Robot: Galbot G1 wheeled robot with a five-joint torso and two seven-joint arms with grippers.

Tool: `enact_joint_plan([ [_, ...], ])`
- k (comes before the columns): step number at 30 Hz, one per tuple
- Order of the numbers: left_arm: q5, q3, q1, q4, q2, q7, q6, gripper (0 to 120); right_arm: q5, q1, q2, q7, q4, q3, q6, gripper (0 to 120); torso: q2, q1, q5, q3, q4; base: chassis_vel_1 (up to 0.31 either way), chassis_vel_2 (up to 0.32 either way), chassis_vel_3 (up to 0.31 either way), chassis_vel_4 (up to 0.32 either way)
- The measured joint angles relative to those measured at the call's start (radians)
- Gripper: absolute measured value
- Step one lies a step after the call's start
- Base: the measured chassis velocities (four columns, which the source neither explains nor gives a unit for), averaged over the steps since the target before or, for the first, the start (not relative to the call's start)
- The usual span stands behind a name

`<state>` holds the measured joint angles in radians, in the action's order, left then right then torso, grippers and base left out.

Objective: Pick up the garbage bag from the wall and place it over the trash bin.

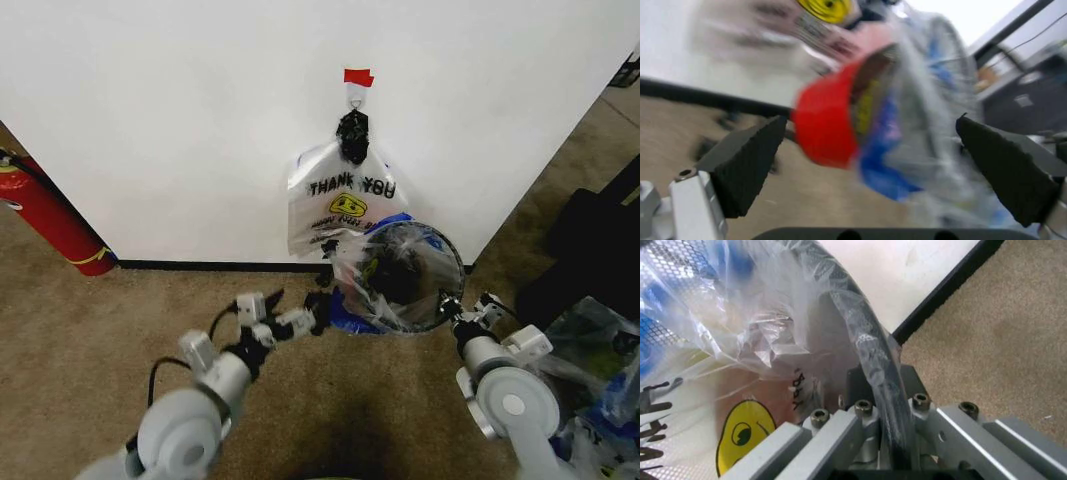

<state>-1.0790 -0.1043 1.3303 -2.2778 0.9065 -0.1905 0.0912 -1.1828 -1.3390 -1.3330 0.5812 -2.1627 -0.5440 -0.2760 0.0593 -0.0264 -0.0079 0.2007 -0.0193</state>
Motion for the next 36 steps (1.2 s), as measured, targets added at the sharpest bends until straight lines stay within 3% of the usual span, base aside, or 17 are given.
enact_joint_plan([
  [11,-0.087,0.030,-0.059,0.112,0.070,0.049,-0.012,96,-0.019,-0.008,-0.029,0.000,-0.019,0.004,-0.031,0,0.000,0.000,-0.0002,0.000,-0.0001,0.000,0.000,0.000,0.000],
  [16,-0.096,0.041,-0.078,0.134,0.105,0.020,-0.023,75,-0.019,-0.008,-0.040,0.010,-0.021,0.008,-0.033,0,0.000,0.000,0.0000,0.000,0.0000,0.000,0.000,0.000,0.000],
  [36,-0.093,0.043,-0.063,0.140,0.115,0.006,-0.046,5,-0.003,-0.012,-0.045,0.013,-0.025,0.015,-0.033,0,0.000,0.000,-0.0001,0.000,0.0001,0.000,0.000,0.000,0.000],
])
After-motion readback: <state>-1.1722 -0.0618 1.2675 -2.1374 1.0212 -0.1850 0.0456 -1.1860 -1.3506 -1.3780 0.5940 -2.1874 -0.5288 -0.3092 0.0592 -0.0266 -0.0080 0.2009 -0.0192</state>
